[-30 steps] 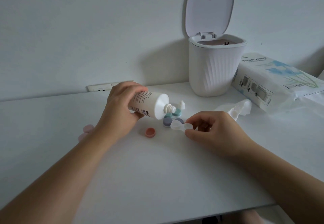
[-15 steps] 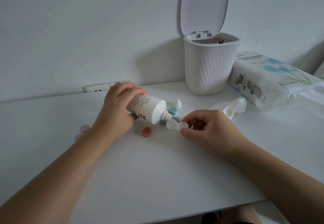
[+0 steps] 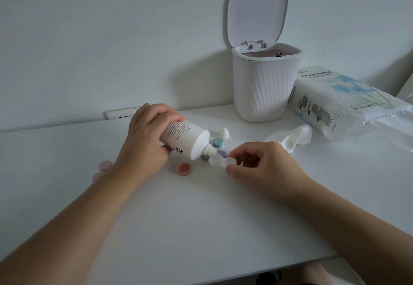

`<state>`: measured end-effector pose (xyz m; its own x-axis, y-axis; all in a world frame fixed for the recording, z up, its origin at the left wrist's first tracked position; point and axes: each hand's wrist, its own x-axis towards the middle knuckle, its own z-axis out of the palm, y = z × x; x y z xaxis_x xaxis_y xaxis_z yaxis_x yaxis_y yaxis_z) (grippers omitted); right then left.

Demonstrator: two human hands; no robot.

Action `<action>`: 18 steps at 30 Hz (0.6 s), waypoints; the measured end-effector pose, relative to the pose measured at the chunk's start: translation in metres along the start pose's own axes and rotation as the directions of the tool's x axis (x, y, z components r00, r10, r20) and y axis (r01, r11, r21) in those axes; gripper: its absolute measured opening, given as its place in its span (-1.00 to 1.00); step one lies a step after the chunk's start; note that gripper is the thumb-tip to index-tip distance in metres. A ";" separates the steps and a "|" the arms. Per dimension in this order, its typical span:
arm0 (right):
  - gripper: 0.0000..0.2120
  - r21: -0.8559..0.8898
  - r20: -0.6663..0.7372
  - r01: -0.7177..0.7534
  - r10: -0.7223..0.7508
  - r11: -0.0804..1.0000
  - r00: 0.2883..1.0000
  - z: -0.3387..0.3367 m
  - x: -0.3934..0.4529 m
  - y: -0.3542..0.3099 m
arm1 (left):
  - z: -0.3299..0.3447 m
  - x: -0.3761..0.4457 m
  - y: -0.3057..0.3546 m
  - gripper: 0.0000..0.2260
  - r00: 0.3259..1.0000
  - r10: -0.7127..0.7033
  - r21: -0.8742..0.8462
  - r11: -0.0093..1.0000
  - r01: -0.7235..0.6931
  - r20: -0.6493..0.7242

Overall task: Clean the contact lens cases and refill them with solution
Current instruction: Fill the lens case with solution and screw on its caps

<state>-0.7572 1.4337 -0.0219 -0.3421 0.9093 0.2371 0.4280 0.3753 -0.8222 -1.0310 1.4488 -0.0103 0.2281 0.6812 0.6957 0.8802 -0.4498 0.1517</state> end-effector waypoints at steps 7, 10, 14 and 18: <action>-0.97 -0.003 0.004 0.006 -0.006 1.000 1.000 0.000 0.000 0.001 | -0.001 0.002 0.000 -0.47 1.000 0.009 0.022 1.000 -0.009 -0.005; -0.97 -0.006 0.005 0.008 -0.008 1.000 1.000 0.001 0.000 0.002 | 0.000 0.002 0.001 -0.47 1.000 0.001 0.027 1.000 -0.001 -0.006; -0.97 -0.007 0.005 0.015 -0.015 1.000 1.000 0.001 0.000 0.002 | 0.000 0.001 0.000 -0.46 1.000 -0.009 0.043 0.999 0.010 -0.012; -0.97 -0.007 0.007 0.018 -0.018 1.000 1.000 0.001 0.000 0.002 | -0.001 0.001 0.000 -0.45 1.000 -0.016 0.045 0.999 0.017 -0.023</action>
<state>-0.7571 1.4343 -0.0237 -0.3553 0.9012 0.2481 0.4275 0.3927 -0.8143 -1.0316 1.4490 -0.0089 0.2048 0.6750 0.7089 0.9018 -0.4117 0.1314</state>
